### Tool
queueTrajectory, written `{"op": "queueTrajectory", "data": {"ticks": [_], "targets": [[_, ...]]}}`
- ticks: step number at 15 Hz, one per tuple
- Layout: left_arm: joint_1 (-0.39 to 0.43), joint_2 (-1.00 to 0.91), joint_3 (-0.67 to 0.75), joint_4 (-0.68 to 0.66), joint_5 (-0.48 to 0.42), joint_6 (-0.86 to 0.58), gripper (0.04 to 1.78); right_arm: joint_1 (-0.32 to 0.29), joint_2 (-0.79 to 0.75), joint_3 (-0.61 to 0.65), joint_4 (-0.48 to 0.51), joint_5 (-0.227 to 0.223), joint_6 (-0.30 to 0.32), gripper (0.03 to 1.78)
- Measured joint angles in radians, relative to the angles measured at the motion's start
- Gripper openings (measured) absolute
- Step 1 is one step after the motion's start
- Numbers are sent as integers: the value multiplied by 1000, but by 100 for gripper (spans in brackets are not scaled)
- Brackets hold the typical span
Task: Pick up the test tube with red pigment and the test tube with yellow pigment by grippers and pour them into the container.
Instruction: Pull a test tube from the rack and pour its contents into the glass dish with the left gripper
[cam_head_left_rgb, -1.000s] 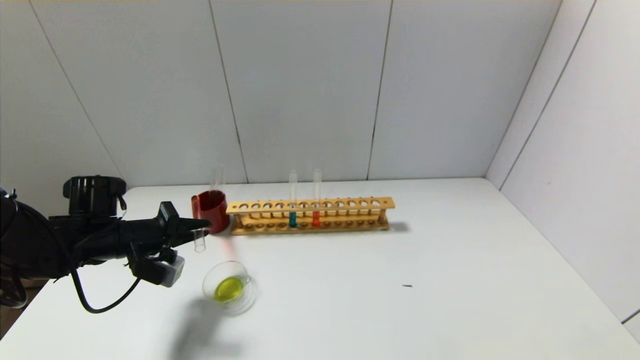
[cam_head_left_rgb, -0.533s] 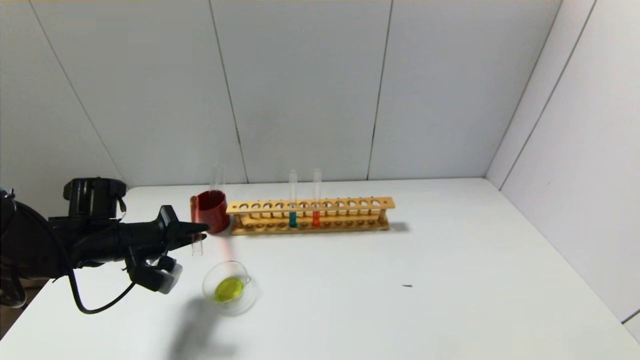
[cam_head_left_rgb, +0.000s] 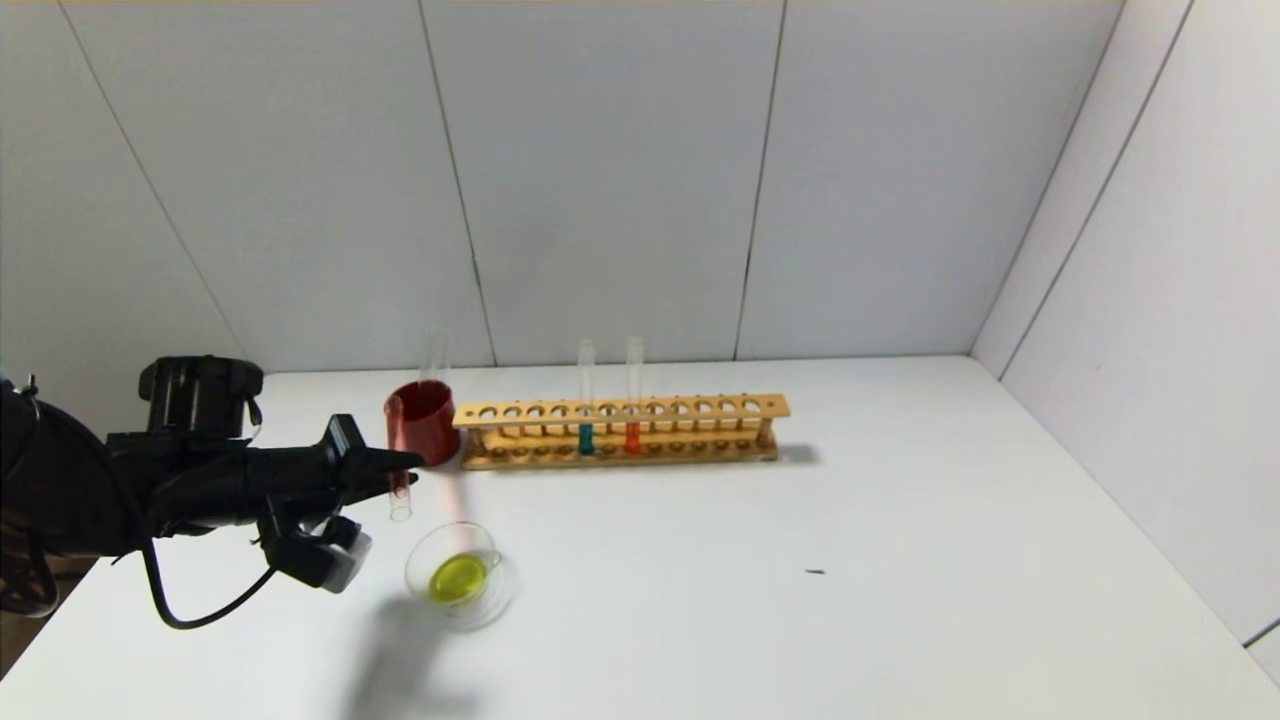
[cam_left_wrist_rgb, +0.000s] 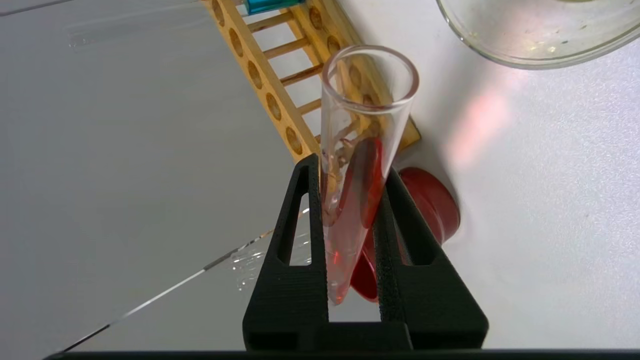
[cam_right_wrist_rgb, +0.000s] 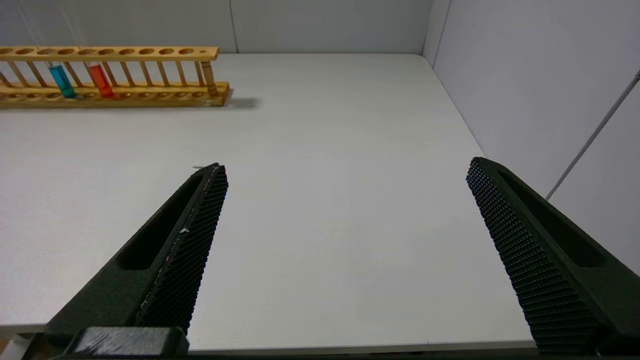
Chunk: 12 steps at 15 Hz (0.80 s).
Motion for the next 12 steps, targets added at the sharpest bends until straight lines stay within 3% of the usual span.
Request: {"op": "queueTrajectory", "data": {"ticks": [12], "targets": [[-3,-11,-12,-9,42,60,31,-1,0,0,0,0,-1,175]]}}
